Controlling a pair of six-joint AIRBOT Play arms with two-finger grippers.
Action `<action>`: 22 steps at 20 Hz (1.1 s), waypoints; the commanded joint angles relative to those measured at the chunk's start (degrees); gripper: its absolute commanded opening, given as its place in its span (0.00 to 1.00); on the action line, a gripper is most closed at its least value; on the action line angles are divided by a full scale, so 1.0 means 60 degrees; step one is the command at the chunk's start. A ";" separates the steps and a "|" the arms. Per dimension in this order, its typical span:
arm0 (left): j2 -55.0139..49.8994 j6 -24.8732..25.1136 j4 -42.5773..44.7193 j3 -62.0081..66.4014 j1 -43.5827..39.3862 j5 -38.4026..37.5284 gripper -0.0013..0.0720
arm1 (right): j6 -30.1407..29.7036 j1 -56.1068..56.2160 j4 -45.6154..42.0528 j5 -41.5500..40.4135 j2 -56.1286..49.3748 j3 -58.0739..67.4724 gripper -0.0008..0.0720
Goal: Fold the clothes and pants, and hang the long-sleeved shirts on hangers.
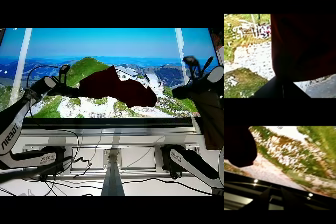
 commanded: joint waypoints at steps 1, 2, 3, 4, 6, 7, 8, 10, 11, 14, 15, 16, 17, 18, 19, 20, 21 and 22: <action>0.0055 0.0004 -0.0062 0.0069 -0.0011 0.0058 0.05 | -0.0648 -0.0382 0.2543 -0.0288 -0.0051 -0.2040 0.71; 0.0055 0.0000 -0.0062 0.0069 -0.0011 0.0033 0.05 | -0.0637 -0.0237 0.2987 -0.0776 -0.0051 -0.2412 0.79; 0.0055 0.0004 -0.0058 0.0069 -0.0011 0.0011 0.05 | -0.0597 -0.0058 0.3206 -0.1326 -0.0051 -0.2677 0.79; 0.0055 0.0000 -0.0058 0.0069 -0.0011 -0.0036 0.05 | -0.0492 0.0168 0.3333 -0.1894 -0.0055 -0.2889 0.79; 0.0055 0.0004 -0.0058 0.0069 -0.0011 -0.0127 0.04 | -0.0025 0.0645 0.3344 -0.2798 -0.0171 -0.3024 0.78; 0.0055 0.0004 -0.0058 0.0069 -0.0011 -0.0142 0.05 | 0.0204 0.0889 0.3348 -0.3209 -0.0288 -0.3024 0.78; 0.0055 0.0004 -0.0058 0.0069 -0.0011 -0.0142 0.05 | 0.0499 0.1133 0.3340 -0.3683 -0.0477 -0.3024 0.77; 0.0055 0.0004 -0.0058 0.0069 -0.0011 -0.0149 0.05 | 0.1107 0.1464 0.3337 -0.4601 -0.0976 -0.3020 0.76; 0.0066 0.0004 -0.0058 0.0069 -0.0011 -0.0157 0.05 | 0.1337 0.1523 0.3333 -0.4972 -0.1213 -0.3009 0.61; 0.0200 0.0004 -0.0051 0.0080 -0.0004 -0.0178 0.05 | 0.1381 0.1530 0.3235 -0.5821 -0.1388 -0.2681 0.08; 0.0324 0.0007 -0.0044 0.0098 0.0025 -0.0175 0.05 | 0.1381 0.1530 0.3049 -0.5880 -0.1344 -0.2412 0.03; 0.0470 0.0004 0.0022 0.0168 0.0066 -0.0182 0.05 | 0.1384 0.1526 0.2794 -0.5836 -0.1268 -0.2033 0.03; 0.0685 0.0004 0.0022 0.0302 0.0142 -0.0182 0.04 | 0.1388 0.1530 0.2535 -0.5745 -0.1158 -0.1614 0.03; 0.0954 0.0007 0.0029 0.0514 0.0233 -0.0182 0.04 | 0.1388 0.1526 0.2248 -0.5646 -0.1002 -0.1137 0.02; 0.1249 0.0007 0.0029 0.0769 0.0353 -0.0182 0.04 | 0.1392 0.1526 0.1920 -0.5574 -0.0831 -0.0656 0.02; 0.1581 0.0007 0.0029 0.1071 0.0514 -0.0182 0.04 | 0.1399 0.1526 0.1566 -0.5559 -0.0597 -0.0120 0.02; 0.1985 0.0007 0.0025 0.1428 0.0721 -0.0178 0.04 | 0.1406 0.1494 0.1279 -0.5566 -0.0357 0.0397 0.02; 0.2368 0.0007 0.0025 0.1770 0.0929 -0.0175 0.04 | 0.1406 0.1413 0.1096 -0.5570 -0.0080 0.0973 0.02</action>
